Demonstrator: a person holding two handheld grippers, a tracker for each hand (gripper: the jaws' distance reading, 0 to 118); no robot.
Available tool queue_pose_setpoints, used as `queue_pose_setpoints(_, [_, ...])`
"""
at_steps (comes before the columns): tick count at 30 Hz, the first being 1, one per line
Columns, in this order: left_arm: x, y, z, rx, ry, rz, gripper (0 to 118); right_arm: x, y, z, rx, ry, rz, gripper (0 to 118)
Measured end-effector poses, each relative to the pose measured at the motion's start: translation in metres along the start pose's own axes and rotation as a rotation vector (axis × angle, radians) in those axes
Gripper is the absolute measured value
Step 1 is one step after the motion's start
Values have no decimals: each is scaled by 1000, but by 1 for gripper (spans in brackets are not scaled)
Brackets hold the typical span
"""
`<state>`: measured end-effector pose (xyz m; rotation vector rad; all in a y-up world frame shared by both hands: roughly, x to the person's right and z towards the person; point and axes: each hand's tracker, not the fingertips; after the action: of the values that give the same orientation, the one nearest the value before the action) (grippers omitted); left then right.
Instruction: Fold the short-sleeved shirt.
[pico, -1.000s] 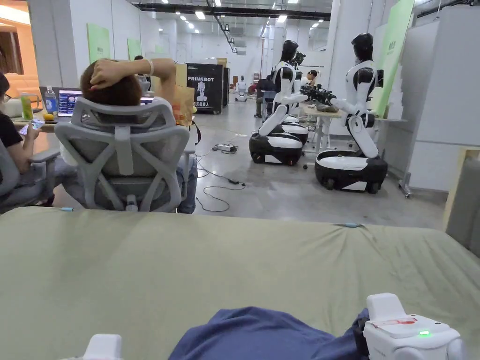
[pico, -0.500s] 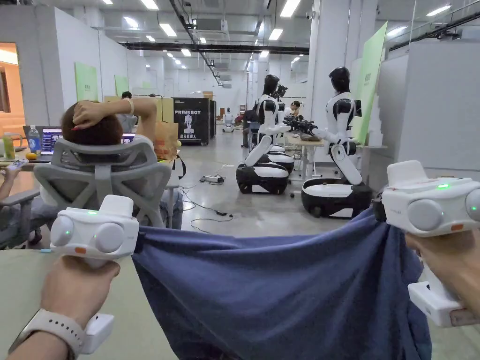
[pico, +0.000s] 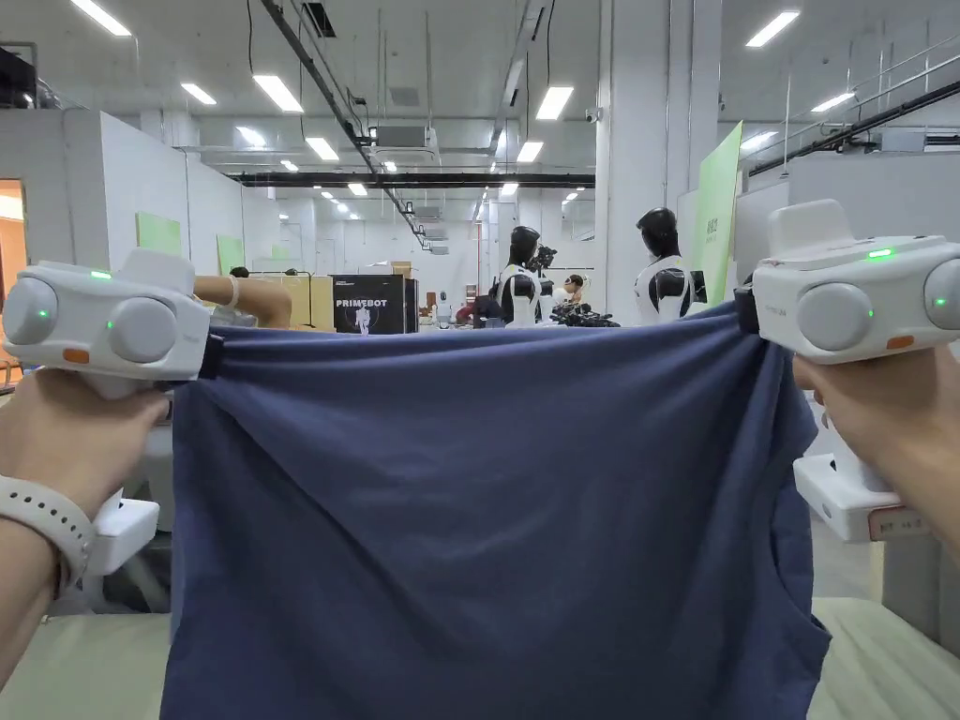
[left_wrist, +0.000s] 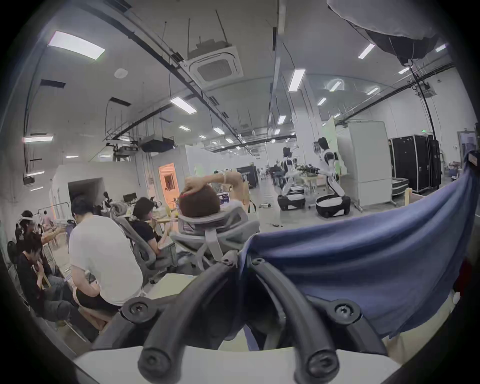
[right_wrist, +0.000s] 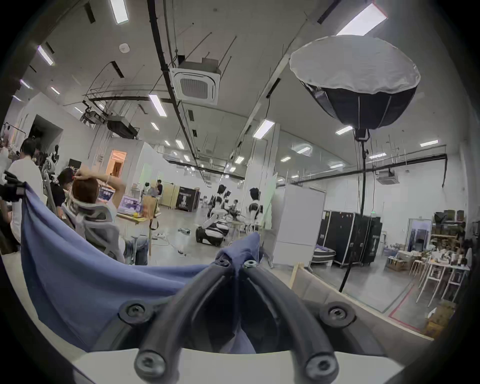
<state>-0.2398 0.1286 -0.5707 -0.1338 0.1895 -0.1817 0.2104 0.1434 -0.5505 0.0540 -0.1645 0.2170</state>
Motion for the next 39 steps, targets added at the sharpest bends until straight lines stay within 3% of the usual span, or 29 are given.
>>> queue_pose_setpoints(4, [5,-23,-14,-37,7,-14,2,-10,-20,-12,-22,9,-3,2])
queue_pose_setpoints(12, [36,-164,-37,-195,-25,34,2,-34,-160,-28,-199,10,-6,2])
queue_pose_setpoints(17, [41,-218,-18,-258,-50,59,2,-34,-220,-1,-277,26,-39,2])
queue_pose_setpoints(24, [38,-274,59,-336,-105,49,2,-21,-274,94,-380,67,-76,2])
queue_pose_setpoints(32, [20,-358,192,-437,-148,44,2,-19,-338,232,-507,171,17,2])
queue_pose_setpoints(39, [-2,-460,244,-652,-187,73,3,-33,-425,309,-775,312,71,2])
